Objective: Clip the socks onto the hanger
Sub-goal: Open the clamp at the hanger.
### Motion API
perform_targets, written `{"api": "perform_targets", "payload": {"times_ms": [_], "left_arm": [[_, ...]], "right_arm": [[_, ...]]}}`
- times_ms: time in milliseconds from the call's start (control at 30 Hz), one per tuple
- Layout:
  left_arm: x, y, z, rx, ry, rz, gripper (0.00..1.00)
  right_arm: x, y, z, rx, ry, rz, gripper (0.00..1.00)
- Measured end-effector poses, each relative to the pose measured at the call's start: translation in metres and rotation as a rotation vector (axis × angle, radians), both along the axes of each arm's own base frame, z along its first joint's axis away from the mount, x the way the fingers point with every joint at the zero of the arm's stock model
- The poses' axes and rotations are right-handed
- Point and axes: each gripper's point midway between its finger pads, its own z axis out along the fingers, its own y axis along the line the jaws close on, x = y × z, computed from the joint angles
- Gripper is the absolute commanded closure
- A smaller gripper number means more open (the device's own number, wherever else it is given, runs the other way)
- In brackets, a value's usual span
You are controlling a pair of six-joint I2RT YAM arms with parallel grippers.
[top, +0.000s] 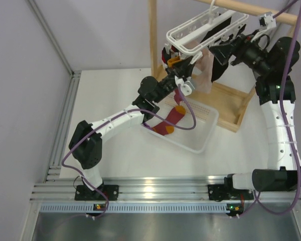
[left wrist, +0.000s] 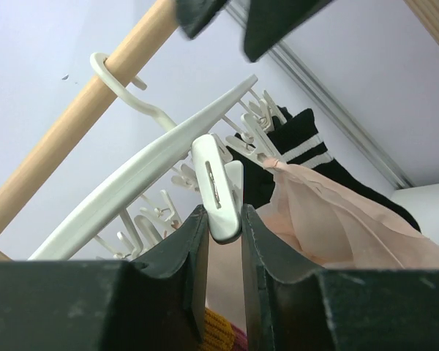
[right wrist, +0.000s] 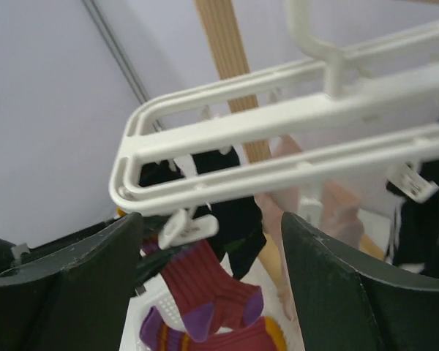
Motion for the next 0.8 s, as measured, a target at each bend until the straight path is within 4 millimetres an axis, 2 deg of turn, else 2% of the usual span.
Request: {"api": "perform_targets", "payload": {"times_ms": [133,233,333,533,700,800], "left_arm": [[0.0,0.0,-0.001,0.002,-0.01,0.004,1.0],[0.0,0.001,0.0,0.003,-0.014,0.006,1.0],[0.0,0.001,0.001,0.002,-0.024,0.009,1.0],[-0.001,0.002,0.001,0.007,-0.04,0.016,1.0],[-0.002,0.001,-0.001,0.011,-0.044,0.011,1.0],[-0.003,0.001,0.0,0.011,-0.048,0.005,1.0]], "right_arm": [[0.004,-0.031,-0.028,0.14,0.132,-0.012,0.27],[0.007,-0.03,-0.053,0.234,0.24,0.033,0.27],[0.005,-0.022,-0.066,0.321,0.316,0.099,0.27],[-0.002,-0.012,-0.058,0.417,0.333,0.188,0.23],[-0.006,-0.003,-0.048,0.438,0.307,0.238,0.2],[-0.005,0.003,-0.048,0.441,0.31,0.259,0.2]]}}
